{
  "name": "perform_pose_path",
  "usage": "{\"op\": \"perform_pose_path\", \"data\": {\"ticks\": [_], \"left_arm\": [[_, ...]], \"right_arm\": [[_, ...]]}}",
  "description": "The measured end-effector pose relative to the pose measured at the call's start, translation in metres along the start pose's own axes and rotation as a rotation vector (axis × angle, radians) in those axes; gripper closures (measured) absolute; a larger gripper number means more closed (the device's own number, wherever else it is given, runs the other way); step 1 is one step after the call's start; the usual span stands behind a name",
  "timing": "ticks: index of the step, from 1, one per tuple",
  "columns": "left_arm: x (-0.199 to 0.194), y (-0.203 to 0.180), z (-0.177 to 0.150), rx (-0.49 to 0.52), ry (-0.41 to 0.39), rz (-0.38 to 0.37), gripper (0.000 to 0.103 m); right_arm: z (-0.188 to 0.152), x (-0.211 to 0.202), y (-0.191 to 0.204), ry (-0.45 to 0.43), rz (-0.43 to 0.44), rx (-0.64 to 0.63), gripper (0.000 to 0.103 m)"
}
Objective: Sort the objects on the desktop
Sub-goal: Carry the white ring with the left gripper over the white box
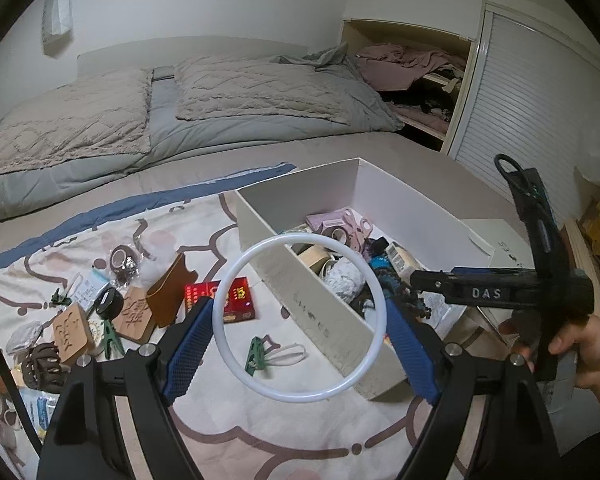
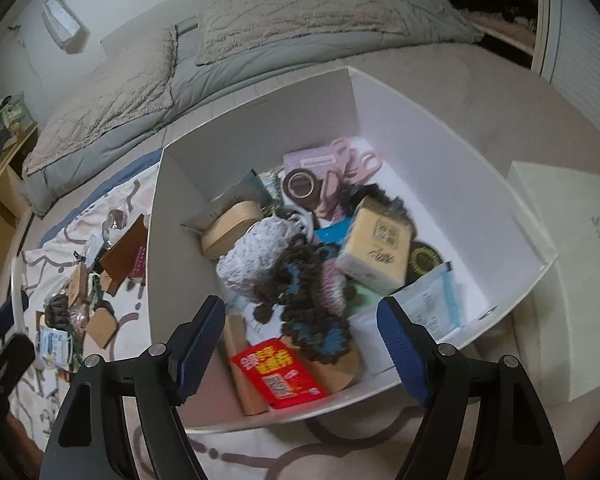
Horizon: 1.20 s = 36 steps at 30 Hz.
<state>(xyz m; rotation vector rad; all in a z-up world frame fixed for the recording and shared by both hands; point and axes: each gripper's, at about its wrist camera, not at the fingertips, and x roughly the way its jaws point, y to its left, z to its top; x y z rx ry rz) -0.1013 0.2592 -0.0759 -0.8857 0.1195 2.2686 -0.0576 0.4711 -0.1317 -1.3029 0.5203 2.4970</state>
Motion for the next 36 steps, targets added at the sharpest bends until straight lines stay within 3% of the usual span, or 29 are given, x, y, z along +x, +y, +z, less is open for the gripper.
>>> {"op": "perform_pose_path", "data": {"ticks": [10,17,23,29,36], "left_arm": [[0.013,-0.015,0.026,0.020,-0.040,-0.011,0.018],[0.034,-0.036,0.045,0.032,-0.066,-0.042,0.018],[0.056,-0.061,0.053,0.014,-0.072,-0.097,0.018],[0.075,-0.075,0.051,-0.005,-0.062,-0.123,0.018],[0.106,-0.095,0.051,0.032,0.035,-0.108,0.018]], "right_arm": [[0.001,-0.030,-0.011,-0.112,-0.011,-0.036,0.025],[0.011,-0.065,-0.032,-0.261,-0.074,0.076,0.025],[0.014,-0.088,-0.056,-0.340,-0.077,0.188,0.024],[0.012,-0.097,-0.067,-0.383,-0.089,0.223,0.024],[0.009,-0.099,-0.068,-0.383,-0.093,0.213,0.024]]}}
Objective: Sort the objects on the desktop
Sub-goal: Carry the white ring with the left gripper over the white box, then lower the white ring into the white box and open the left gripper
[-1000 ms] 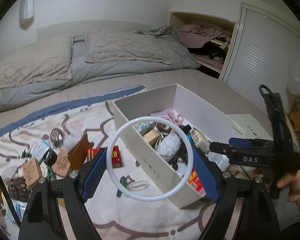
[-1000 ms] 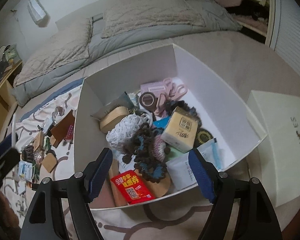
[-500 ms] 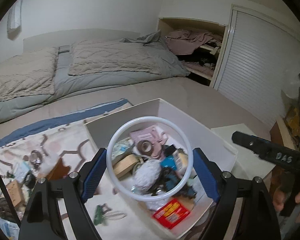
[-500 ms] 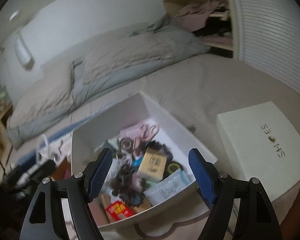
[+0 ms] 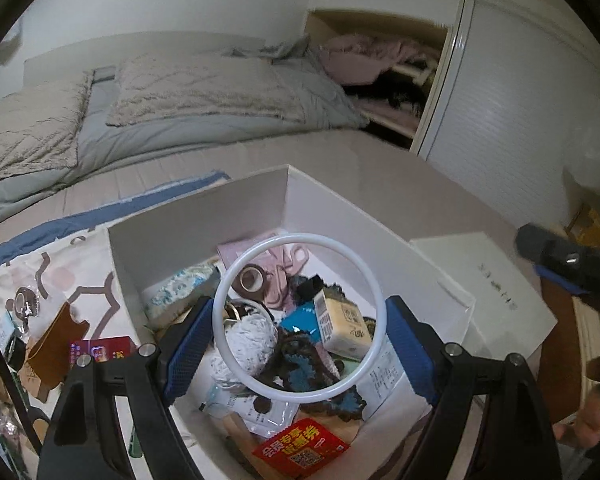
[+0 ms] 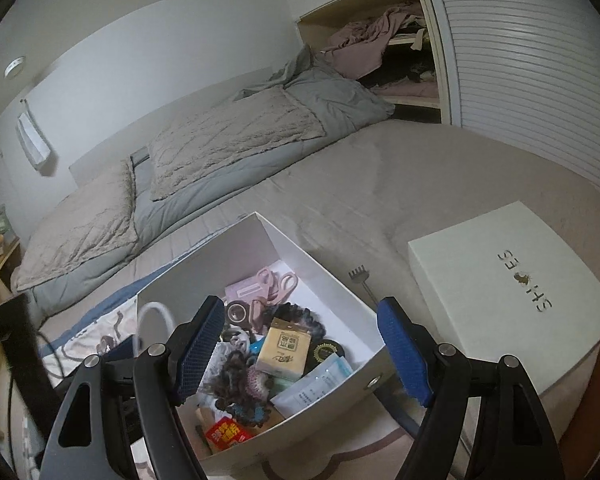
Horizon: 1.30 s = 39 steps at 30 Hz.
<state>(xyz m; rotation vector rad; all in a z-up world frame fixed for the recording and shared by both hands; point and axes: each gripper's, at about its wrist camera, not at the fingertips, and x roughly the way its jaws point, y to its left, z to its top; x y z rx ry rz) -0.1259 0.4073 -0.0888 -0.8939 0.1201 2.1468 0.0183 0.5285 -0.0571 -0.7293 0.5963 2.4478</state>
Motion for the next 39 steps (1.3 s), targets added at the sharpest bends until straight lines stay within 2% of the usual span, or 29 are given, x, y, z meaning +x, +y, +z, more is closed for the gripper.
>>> {"op": "perform_pose_path", "data": {"ticks": [2,6,10,15,21,25,28,30,31,32,34,39], "left_arm": [[0.014,-0.010,0.004,0.043,0.066,-0.016,0.018],[0.031,-0.028,0.009,0.110,0.108,0.003,0.018],[0.048,-0.039,0.013,0.100,0.154,-0.013,0.018],[0.071,-0.048,0.019,0.112,0.213,0.009,0.018],[0.089,-0.060,0.018,0.146,0.273,0.034,0.018],[0.096,-0.062,0.018,0.139,0.286,0.042,0.018],[0.099,-0.063,0.019,0.125,0.292,0.036,0.018],[0.099,-0.064,0.019,0.132,0.284,0.064,0.018],[0.100,-0.064,0.020,0.132,0.280,0.080,0.013],[0.099,-0.063,0.020,0.126,0.275,0.083,0.008],[0.096,-0.061,0.021,0.108,0.255,0.069,0.008],[0.090,-0.059,0.023,0.087,0.227,0.054,0.007]], "right_arm": [[0.001,-0.004,0.001,-0.010,0.003,-0.001,0.024],[0.003,-0.010,0.000,-0.011,0.012,0.005,0.024],[0.009,-0.021,-0.004,-0.043,0.020,0.021,0.024],[0.019,-0.047,-0.014,-0.163,0.019,0.087,0.024],[0.021,-0.050,-0.008,-0.168,0.018,0.058,0.024],[0.018,-0.049,-0.002,-0.159,0.031,0.037,0.024],[0.018,-0.054,-0.001,-0.196,0.023,0.037,0.024],[0.018,-0.058,0.000,-0.220,0.022,0.025,0.024],[0.018,-0.059,0.000,-0.230,0.020,0.020,0.024],[0.018,-0.061,0.001,-0.241,0.017,0.019,0.023],[0.018,-0.063,0.001,-0.258,0.017,0.020,0.014],[0.016,-0.064,0.006,-0.266,0.042,0.002,0.014]]}}
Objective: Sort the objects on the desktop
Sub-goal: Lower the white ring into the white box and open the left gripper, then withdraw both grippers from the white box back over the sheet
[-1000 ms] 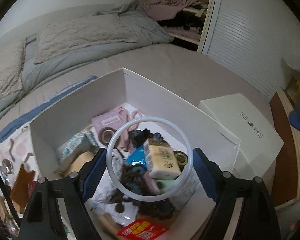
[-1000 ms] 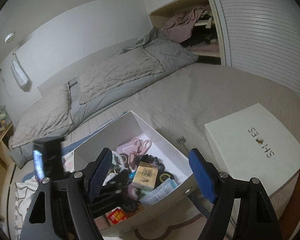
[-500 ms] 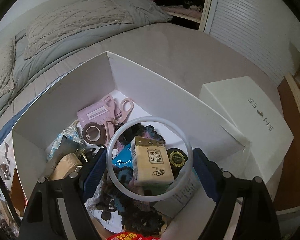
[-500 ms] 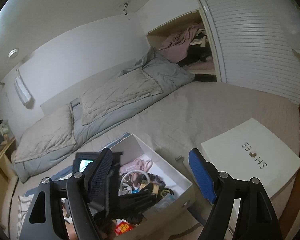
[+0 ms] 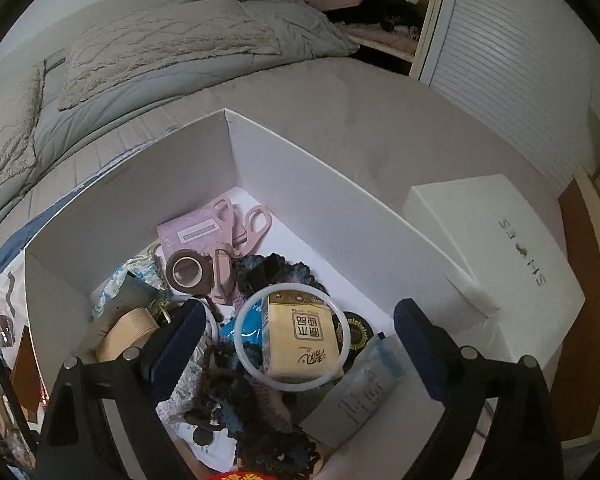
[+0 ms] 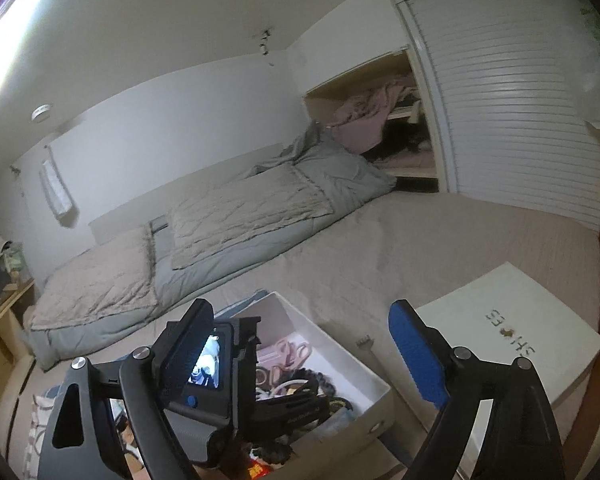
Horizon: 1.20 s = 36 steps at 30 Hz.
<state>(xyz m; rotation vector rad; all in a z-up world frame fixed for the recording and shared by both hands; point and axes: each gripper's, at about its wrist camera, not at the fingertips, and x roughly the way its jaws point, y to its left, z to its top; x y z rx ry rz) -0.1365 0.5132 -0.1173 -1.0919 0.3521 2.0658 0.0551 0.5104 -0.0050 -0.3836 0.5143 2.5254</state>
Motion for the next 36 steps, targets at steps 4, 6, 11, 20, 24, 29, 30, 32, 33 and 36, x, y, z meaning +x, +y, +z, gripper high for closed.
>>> {"op": "perform_pose_path", "data": {"ticks": [4,6,11,20,24,29,30,32,33,36], "left_arm": [[-0.008,0.003,-0.001,-0.003,-0.028,-0.010,0.007],[-0.013,0.005,-0.002,-0.008,-0.037,-0.016,0.007],[-0.025,0.010,-0.005,-0.020,-0.059,-0.018,0.007],[-0.046,0.024,-0.015,-0.029,-0.099,-0.006,0.007],[-0.060,0.033,-0.018,-0.051,-0.126,-0.006,0.007],[-0.079,0.044,-0.017,-0.054,-0.148,0.009,0.007],[-0.084,0.047,-0.017,-0.054,-0.159,0.015,0.007],[-0.092,0.053,-0.018,-0.061,-0.179,0.029,0.007],[-0.097,0.058,-0.017,-0.067,-0.189,0.032,0.007],[-0.107,0.070,-0.018,-0.082,-0.207,0.044,0.007]], "right_arm": [[-0.002,-0.001,0.008,-0.010,0.003,-0.040,0.008],[-0.002,-0.002,0.010,-0.019,-0.005,-0.047,0.002],[-0.002,0.000,0.009,-0.022,-0.040,-0.021,0.000],[0.002,0.012,-0.014,0.016,-0.087,0.081,0.000],[-0.001,0.019,-0.019,0.025,-0.119,0.066,0.000],[-0.010,0.034,-0.019,0.047,-0.192,-0.029,0.000],[-0.012,0.036,-0.020,0.060,-0.194,-0.030,0.000],[-0.014,0.041,-0.022,0.083,-0.193,-0.027,0.000],[-0.014,0.042,-0.023,0.089,-0.192,-0.028,0.000],[-0.016,0.045,-0.020,0.103,-0.183,-0.047,0.000]]}}
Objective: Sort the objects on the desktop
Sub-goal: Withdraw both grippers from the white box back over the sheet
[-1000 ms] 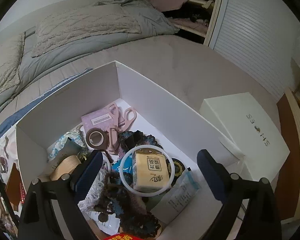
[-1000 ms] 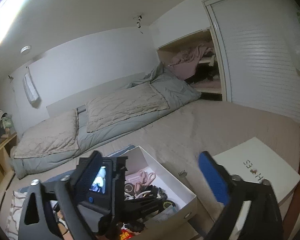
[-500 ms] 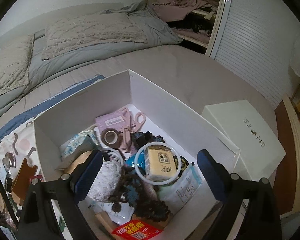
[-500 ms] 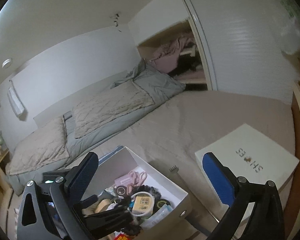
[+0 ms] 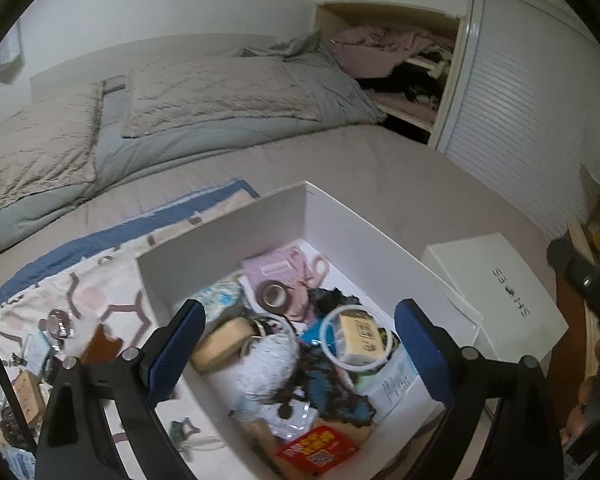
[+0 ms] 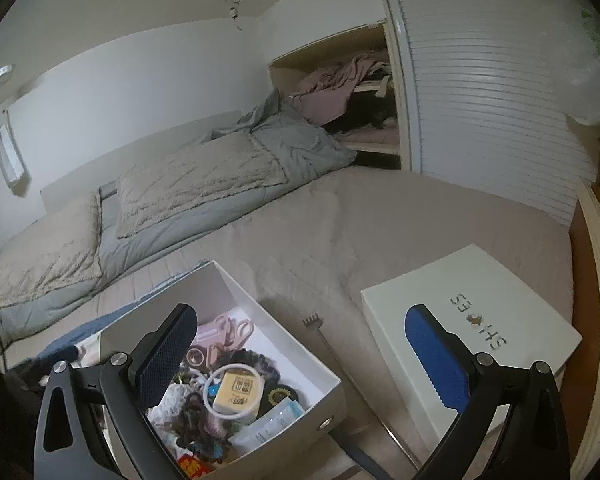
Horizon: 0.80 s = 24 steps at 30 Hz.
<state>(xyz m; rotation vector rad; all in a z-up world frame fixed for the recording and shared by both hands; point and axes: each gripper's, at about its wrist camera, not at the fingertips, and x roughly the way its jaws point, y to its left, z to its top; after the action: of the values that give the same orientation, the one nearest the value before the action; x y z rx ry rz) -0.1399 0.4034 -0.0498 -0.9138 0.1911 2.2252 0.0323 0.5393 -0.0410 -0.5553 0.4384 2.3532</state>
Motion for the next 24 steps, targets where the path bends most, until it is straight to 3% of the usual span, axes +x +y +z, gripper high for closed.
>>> {"op": "perform_pose_path", "data": {"ticks": [9,24], "left_arm": [[-0.032,0.052,0.000,-0.042,-0.042,0.079,0.007],[-0.102,0.151,-0.019,-0.136,-0.091,0.252,0.007]], "right_arm": [[-0.003,0.001,0.023,0.012,0.035,-0.046,0.000],[-0.019,-0.006,0.102,0.050,0.157,-0.202,0.000]]}}
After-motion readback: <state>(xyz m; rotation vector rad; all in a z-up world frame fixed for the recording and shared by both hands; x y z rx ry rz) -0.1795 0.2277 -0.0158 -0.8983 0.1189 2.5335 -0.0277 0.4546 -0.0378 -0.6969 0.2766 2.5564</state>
